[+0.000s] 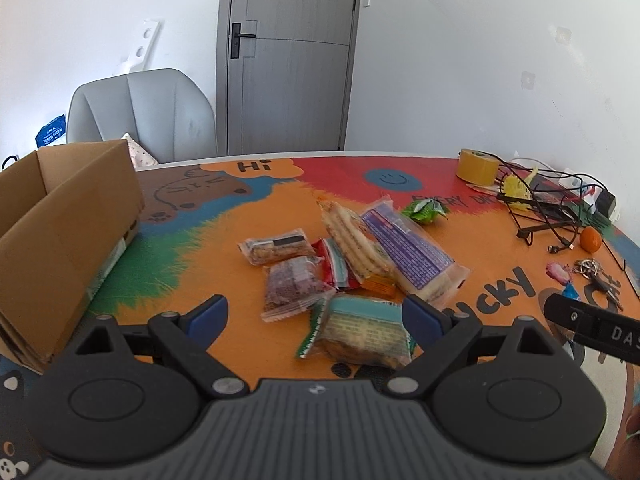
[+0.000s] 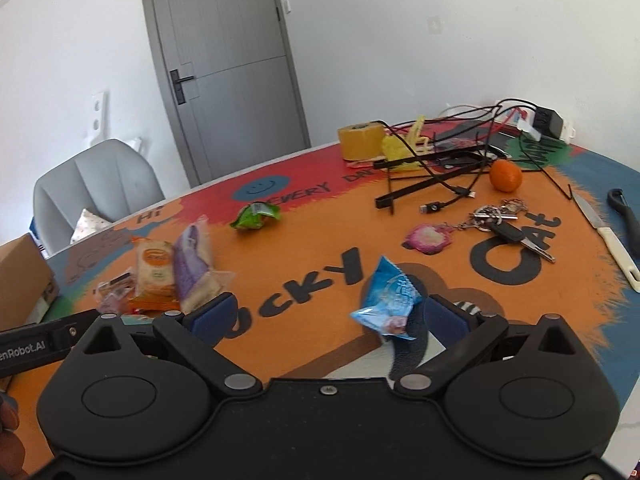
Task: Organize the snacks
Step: 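Grasp the blue snack bag with the right gripper while the left grasps the green wafer pack, then lift and carry the blue bag and green wafer pack over the cardboard box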
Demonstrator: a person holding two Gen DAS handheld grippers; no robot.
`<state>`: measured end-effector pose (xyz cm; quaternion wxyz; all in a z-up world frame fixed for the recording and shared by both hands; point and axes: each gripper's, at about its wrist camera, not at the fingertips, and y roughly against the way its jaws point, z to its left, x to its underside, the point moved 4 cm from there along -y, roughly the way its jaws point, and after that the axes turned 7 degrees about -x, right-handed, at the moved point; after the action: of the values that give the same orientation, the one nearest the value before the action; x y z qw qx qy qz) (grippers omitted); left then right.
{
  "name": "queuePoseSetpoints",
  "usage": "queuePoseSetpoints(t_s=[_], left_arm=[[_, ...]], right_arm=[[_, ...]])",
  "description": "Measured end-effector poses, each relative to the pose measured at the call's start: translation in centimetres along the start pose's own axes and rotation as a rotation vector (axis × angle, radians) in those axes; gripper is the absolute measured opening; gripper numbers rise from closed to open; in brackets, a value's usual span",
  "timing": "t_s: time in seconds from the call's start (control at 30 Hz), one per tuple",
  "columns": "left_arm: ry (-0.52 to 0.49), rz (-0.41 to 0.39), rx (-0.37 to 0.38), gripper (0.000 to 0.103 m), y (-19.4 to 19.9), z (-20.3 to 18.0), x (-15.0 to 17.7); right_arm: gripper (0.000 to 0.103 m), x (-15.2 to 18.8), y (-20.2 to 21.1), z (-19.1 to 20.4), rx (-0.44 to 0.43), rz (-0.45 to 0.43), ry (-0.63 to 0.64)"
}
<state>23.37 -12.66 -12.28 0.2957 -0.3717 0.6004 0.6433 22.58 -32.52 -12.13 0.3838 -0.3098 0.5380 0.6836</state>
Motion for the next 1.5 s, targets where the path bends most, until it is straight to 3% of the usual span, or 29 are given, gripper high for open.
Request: queuePoseSetpoints(t_s=[0.33, 0.43, 0.47, 0.5, 0.87, 0.93, 1.0, 1.13, 1.5], left_arm=[[-0.037, 0.026, -0.013, 0.093, -1.7, -2.2, 1.0], [-0.039, 0.029, -0.02, 0.092, -2.0, -2.7, 1.2], [-0.039, 0.028, -0.021, 0.092, -2.1, -2.8, 1.3], [-0.04, 0.027, -0.021, 0.092, -2.1, -2.9, 1.4], [-0.018, 0.06, -0.021, 0.089, -3.5, -3.0, 1.4], [-0.021, 0.082, -0.019, 0.081, -3.9, -3.0, 1.6], [-0.046, 0.07, -0.038, 0.064, -3.8, -3.1, 1.6], [-0.067, 0.065, -0.02, 0.052, -3.6, -3.0, 1.6], [-0.041, 0.013, -0.002, 0.05, 0.1, -1.5, 0.6]], right_arm=[[0.079, 0.1, -2.9, -1.9, 0.069, 0.04, -0.025], [0.051, 0.2, -3.4, -2.3, 0.084, 0.053, -0.03], [0.036, 0.2, -3.3, -2.4, 0.096, 0.047, -0.028], [0.032, 0.2, -3.2, -2.5, 0.09, 0.049, -0.025], [0.031, 1.2, -1.9, -1.1, -0.014, 0.066, -0.021], [0.031, 1.2, -1.8, -0.6, -0.021, 0.068, -0.017], [0.031, 1.3, -1.8, -0.3, -0.02, 0.071, -0.015], [0.031, 1.4, -1.3, 0.8, -0.015, 0.07, 0.005], [0.031, 1.6, 0.7, 2.8, -0.036, 0.038, 0.024]])
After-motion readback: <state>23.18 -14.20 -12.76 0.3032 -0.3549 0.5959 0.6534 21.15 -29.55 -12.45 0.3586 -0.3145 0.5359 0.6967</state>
